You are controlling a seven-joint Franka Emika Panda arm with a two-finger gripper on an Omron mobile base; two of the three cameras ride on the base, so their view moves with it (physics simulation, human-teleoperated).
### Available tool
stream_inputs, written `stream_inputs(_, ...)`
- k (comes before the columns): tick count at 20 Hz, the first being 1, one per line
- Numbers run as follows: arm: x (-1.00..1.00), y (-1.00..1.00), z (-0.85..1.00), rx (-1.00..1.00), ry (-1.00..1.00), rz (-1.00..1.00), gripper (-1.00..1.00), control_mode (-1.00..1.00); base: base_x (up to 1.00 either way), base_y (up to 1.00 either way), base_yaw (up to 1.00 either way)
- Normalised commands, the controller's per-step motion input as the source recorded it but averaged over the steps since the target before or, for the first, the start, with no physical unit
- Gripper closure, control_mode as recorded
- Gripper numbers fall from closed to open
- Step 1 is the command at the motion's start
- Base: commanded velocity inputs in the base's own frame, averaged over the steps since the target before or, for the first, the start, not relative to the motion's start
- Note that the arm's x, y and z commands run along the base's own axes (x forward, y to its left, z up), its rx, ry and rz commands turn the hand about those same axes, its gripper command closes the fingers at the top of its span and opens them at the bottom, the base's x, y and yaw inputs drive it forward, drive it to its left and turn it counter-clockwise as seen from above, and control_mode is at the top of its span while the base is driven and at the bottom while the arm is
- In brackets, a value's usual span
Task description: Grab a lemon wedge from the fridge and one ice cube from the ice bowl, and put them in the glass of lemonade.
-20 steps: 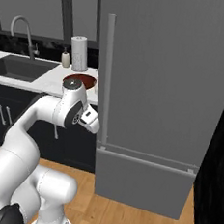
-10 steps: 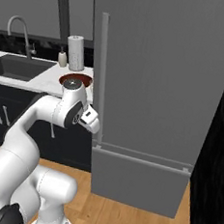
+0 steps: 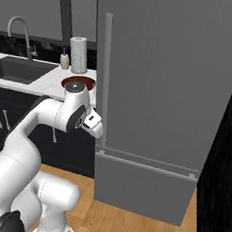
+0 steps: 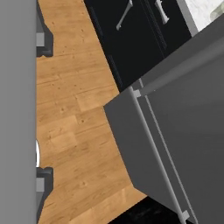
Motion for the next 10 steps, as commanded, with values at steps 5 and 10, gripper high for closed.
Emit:
stream_inputs(5,0.00,0.00,0.00,0.00,0.00,0.00,-1.00,1.00,-0.04,0.00,0.00)
stream_inputs(10,0.00,0.00,0.00,0.00,0.00,0.00,-1.00,1.00,-0.18,0.00,0.00)
